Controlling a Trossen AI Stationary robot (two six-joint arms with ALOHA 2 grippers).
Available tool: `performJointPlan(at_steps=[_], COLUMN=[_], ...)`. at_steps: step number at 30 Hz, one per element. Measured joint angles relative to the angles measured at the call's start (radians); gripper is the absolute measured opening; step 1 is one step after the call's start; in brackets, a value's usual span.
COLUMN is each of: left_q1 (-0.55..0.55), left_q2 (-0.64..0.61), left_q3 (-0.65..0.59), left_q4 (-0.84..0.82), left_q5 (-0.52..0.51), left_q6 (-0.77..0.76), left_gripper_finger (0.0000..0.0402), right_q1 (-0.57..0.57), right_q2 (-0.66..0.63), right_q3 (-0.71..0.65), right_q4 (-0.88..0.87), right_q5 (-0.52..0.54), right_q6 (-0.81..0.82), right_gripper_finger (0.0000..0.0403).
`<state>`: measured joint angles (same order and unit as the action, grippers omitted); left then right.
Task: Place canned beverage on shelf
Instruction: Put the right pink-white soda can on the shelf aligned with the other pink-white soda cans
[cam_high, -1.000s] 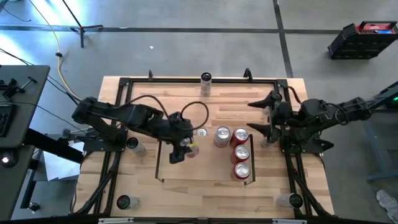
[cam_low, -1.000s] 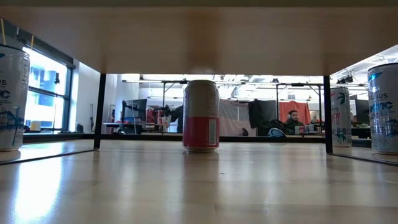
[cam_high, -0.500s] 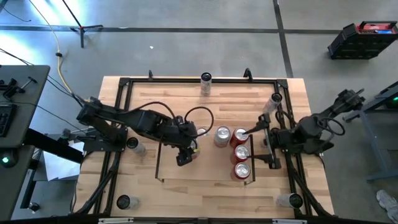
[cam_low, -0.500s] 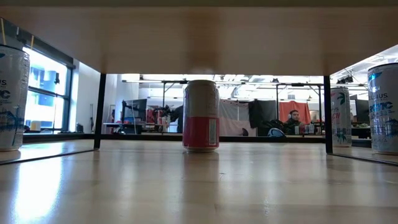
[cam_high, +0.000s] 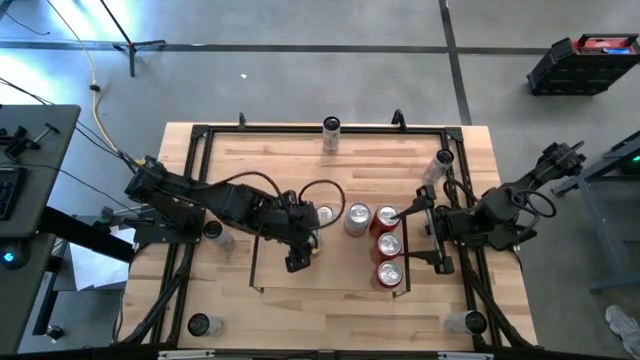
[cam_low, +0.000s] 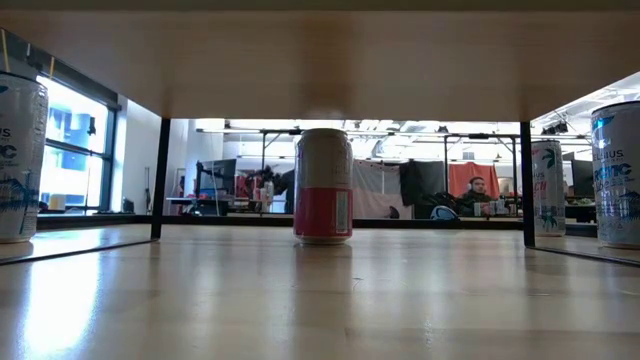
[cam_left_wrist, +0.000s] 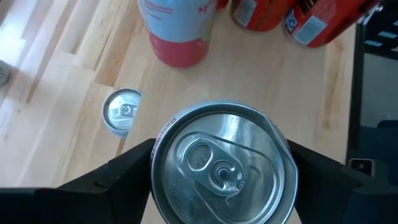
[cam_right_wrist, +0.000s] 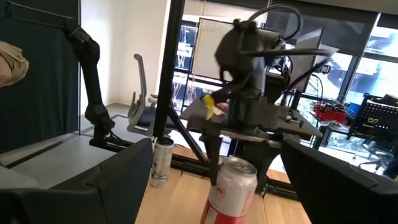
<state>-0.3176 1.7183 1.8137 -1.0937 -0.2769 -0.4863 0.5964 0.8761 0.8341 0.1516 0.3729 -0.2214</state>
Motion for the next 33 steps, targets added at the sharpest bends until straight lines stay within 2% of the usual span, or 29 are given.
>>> performJointPlan(at_steps=[7, 25, 28, 33], left_q1=[-0.014, -0.01, -0.01, -0.01], left_q2=[0.009, 0.057, 0.057, 0.056], left_q3=[0.0, 0.0, 0.0, 0.0], left_q4=[0.035, 0.076, 0.083, 0.088], left_q5=[-0.043, -0.024, -0.018, 0.005], left_q6=[0.016, 0.052, 0.052, 0.067], left_gripper_finger=[0.0299, 0.0301, 0.031, 0.0348], right_q1=[0.0, 0.0, 0.0, 0.0], right_q2=[0.0, 0.0, 0.0, 0.0], right_q3=[0.0, 0.0, 0.0, 0.0], right_q4=[-0.002, -0.01, -0.013, -0.013], right_q5=[0.0, 0.018, 0.017, 0.018], right_q6=[0.003, 0.029, 0.03, 0.03], right_gripper_finger=[0.0341, 0.0341, 0.0341, 0.0341])
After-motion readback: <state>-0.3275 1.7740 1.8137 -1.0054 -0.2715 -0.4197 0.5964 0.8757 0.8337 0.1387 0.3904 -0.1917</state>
